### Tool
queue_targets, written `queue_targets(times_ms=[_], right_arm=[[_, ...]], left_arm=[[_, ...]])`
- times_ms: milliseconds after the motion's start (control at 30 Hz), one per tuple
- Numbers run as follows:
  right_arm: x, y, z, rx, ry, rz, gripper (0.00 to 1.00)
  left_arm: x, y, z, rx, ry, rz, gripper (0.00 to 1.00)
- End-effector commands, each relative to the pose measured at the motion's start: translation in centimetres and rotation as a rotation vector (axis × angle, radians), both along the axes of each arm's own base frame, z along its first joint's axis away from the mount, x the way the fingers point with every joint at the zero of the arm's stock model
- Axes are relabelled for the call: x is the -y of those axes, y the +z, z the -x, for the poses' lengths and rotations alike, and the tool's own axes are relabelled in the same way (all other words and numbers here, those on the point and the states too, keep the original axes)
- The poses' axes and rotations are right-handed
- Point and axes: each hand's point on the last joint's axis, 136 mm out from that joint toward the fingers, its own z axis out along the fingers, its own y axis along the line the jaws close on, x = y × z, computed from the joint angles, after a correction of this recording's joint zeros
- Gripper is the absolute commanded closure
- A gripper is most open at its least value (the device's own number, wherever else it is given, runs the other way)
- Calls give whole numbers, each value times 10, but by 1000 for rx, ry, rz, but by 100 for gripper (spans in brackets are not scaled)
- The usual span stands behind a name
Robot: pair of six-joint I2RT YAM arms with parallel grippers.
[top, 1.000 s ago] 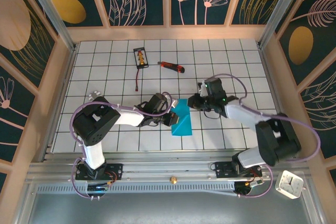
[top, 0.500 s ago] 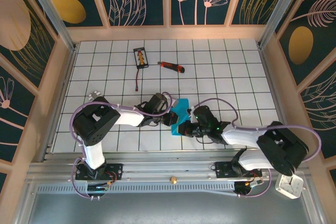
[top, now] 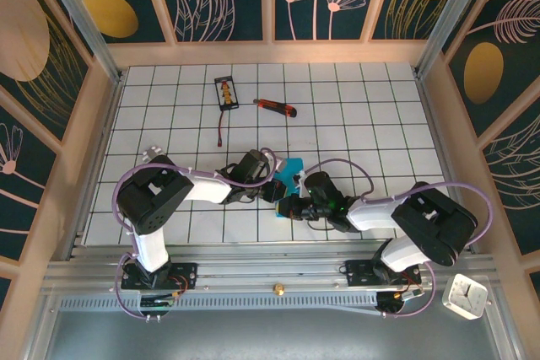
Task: Fold a paper plane with a square sheet of paper (pick it up from the middle)
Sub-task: Fold the triangle a second time at the center of the table.
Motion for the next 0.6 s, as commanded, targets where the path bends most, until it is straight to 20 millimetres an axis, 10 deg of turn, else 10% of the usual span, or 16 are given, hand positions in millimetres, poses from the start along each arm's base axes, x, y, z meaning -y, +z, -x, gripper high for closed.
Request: queue_targets(times_ms=[0, 567], right_arm=[[-5, 0, -4, 11, -8, -3, 100], [13, -44, 20, -107, 8, 163, 100]], left_arm=[[-25, -34, 8, -56, 34, -114, 100], [-26, -37, 9, -56, 35, -123, 100]])
